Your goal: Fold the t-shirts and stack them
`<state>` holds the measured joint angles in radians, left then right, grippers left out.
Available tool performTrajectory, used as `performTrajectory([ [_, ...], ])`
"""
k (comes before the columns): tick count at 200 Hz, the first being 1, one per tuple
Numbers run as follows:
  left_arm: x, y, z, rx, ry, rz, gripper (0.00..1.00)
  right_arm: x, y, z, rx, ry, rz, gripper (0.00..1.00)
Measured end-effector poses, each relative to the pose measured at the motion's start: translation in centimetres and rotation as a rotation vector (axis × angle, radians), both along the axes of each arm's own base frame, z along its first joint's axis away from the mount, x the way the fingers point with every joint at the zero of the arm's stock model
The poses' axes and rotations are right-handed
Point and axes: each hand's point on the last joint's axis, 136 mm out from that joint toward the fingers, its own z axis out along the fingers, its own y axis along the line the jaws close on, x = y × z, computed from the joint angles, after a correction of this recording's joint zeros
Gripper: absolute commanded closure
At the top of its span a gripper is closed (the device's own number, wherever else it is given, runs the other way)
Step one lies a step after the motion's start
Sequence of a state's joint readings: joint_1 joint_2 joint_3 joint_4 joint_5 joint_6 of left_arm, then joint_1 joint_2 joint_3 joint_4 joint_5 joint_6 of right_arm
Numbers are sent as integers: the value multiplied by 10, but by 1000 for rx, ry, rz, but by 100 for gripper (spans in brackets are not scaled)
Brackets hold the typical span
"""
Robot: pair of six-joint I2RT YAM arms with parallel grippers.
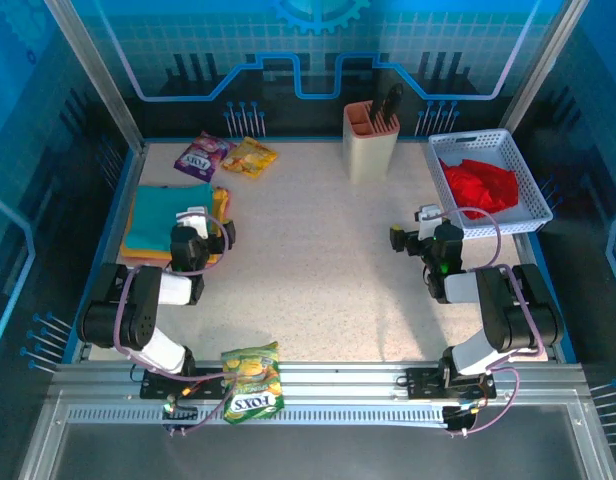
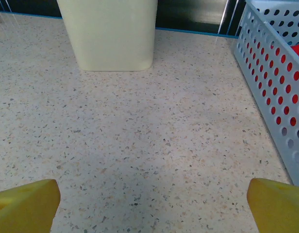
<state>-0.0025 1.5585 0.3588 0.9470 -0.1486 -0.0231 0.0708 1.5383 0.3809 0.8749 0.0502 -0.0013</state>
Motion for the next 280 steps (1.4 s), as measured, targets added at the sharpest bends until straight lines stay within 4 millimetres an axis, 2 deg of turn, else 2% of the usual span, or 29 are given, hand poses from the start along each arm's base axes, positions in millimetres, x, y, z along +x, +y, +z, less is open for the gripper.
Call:
performTrajectory([
  [184,0,0,0,1,0,3,1,1,0,1,-15,25,-5,0],
  [198,-2,-1,3,4,5,3,1,3,2,12,-37,27,-12,0],
  [211,-5,-4,11,6,15,-4,1,7,7,32,-50,20,-21,0],
  [233,-1,-10,48,1,-17,-16,1,18,11,70,-5,26,-73,0],
  [254,7,-15,82,-44,-58,-17,1,28,-3,96,57,87,-193,0],
  [280,3,-35,86,-89,4,-57,1,35,-26,124,158,184,-330,0],
])
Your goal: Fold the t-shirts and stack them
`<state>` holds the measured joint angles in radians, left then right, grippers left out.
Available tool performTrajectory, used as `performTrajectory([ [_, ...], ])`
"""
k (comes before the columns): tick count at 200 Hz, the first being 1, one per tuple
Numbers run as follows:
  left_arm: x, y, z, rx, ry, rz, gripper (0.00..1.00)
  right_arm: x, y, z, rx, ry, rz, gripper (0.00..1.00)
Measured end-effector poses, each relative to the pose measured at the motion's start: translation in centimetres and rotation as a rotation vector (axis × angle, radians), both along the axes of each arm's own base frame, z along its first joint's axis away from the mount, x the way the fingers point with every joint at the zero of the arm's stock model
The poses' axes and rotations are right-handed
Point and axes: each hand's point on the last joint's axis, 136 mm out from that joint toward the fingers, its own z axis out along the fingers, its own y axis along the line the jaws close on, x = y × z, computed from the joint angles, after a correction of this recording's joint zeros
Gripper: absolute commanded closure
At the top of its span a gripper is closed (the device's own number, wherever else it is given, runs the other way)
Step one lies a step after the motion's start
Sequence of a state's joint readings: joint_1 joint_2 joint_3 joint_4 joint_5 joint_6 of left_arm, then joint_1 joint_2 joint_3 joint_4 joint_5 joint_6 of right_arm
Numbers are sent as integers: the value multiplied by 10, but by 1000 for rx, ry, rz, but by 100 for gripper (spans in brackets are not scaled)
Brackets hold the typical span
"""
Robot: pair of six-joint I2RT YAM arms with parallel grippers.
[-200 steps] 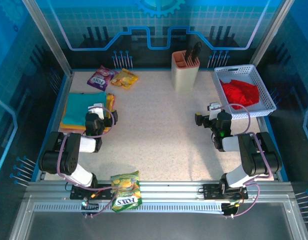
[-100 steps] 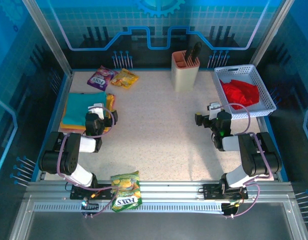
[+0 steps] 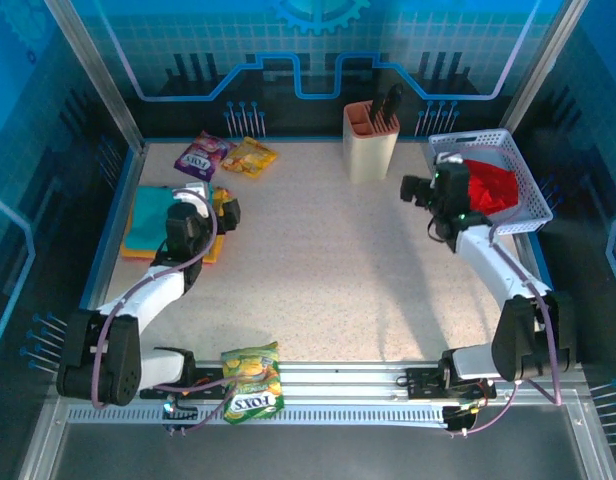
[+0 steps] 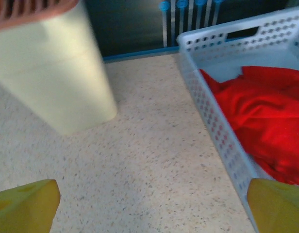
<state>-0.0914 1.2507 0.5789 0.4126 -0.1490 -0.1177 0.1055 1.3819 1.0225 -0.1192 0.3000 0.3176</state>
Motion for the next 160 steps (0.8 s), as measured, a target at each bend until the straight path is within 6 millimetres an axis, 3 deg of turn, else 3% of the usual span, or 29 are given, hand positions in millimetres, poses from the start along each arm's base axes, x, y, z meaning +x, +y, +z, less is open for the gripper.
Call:
performTrajectory([
  [19,-6,-23,-2,-41,67,-56,1,2,-26,21,84,14,-108,0],
  [41,-12,-40,-6,-87,153,-88,1,-1,-54,21,149,52,-221,0],
  [87,-33,-79,-13,-119,272,-183,1,20,-105,-30,221,203,-427,2],
  [120,-50,-94,-22,-130,338,-219,1,39,-125,-65,239,282,-516,5],
  [160,-65,-101,-15,-160,331,-241,1,58,-140,-95,246,331,-573,13],
])
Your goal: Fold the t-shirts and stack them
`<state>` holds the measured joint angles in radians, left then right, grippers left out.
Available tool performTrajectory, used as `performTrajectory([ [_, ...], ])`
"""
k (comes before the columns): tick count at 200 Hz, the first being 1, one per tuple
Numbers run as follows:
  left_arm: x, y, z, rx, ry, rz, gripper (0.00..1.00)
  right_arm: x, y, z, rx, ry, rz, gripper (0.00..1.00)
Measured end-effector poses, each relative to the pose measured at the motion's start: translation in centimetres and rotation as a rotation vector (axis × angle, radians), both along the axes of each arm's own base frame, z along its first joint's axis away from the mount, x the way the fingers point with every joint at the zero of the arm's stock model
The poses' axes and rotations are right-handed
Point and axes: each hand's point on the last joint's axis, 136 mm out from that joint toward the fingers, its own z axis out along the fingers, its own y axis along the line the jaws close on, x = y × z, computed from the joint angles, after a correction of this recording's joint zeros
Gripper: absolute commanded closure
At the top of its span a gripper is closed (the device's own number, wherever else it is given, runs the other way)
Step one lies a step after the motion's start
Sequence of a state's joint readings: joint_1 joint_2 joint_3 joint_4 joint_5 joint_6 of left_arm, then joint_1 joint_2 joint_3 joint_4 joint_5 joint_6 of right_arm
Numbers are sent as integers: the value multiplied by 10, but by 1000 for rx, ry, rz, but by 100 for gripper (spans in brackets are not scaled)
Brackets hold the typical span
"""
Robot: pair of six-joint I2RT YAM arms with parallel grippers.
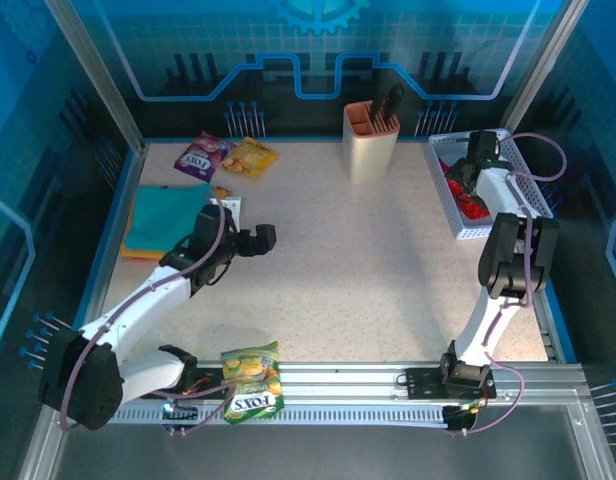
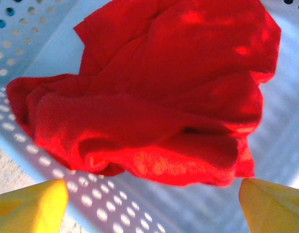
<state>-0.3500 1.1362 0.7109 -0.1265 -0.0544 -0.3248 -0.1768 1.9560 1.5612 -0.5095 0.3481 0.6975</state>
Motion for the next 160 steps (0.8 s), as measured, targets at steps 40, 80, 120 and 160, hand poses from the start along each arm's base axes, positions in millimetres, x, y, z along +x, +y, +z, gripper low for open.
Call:
performTrajectory([
  [40,-7,2,-4,-12,13,7,1,13,-10,-28,23,41,-13,62],
  [80,-14,4,-10,-6,29,7,1,16,-9,-30,40,25,3,100],
  [120,-17,4,-15,-6,38,3,1,-11,7,11,-62,-52,56,100],
  [160,-18,1,-15,-15,45,-14,1,-40,39,106,-245,-287,133,100],
])
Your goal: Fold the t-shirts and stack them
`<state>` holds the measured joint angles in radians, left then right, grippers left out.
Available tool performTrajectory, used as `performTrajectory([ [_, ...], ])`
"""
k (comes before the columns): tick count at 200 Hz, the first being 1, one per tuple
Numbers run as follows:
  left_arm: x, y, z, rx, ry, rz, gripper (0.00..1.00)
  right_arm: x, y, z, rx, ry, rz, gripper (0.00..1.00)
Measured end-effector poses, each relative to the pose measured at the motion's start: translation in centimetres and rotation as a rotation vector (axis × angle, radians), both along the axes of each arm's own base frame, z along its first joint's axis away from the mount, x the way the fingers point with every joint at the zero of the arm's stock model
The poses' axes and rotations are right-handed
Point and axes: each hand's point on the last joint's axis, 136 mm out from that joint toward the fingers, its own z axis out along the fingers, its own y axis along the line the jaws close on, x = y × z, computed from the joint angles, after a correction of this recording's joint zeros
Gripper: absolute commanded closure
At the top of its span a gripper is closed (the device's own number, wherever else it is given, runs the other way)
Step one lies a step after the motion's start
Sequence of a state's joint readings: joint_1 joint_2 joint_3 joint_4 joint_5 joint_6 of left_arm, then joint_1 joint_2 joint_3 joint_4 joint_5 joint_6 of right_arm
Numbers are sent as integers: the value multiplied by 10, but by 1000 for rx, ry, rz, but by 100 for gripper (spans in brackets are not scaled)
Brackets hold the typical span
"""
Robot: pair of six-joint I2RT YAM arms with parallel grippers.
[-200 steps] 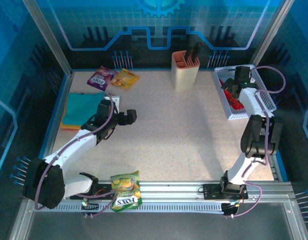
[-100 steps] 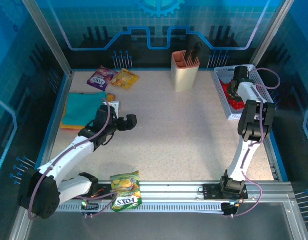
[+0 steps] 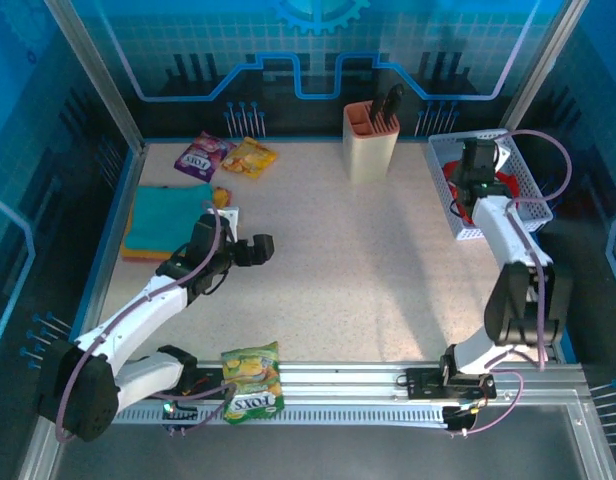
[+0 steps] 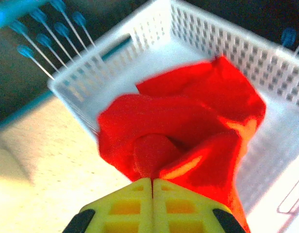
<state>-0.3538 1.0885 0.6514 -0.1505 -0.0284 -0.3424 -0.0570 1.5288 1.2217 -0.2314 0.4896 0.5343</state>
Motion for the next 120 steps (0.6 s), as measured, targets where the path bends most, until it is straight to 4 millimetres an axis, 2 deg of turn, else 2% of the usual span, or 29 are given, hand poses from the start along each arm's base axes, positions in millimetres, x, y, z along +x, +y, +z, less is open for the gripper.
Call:
performTrajectory([
  [26,0,-1,-3,0,9,-4,1,-18,15,44,-109,-111,37,100],
  [69,6,-5,-2,-7,26,-4,1,-46,54,89,-264,-223,148,100],
  [101,9,-10,0,-37,36,-8,1,-61,91,133,-370,-333,248,100],
  [120,8,-12,0,-54,44,-5,1,-69,114,153,-416,-383,314,100],
])
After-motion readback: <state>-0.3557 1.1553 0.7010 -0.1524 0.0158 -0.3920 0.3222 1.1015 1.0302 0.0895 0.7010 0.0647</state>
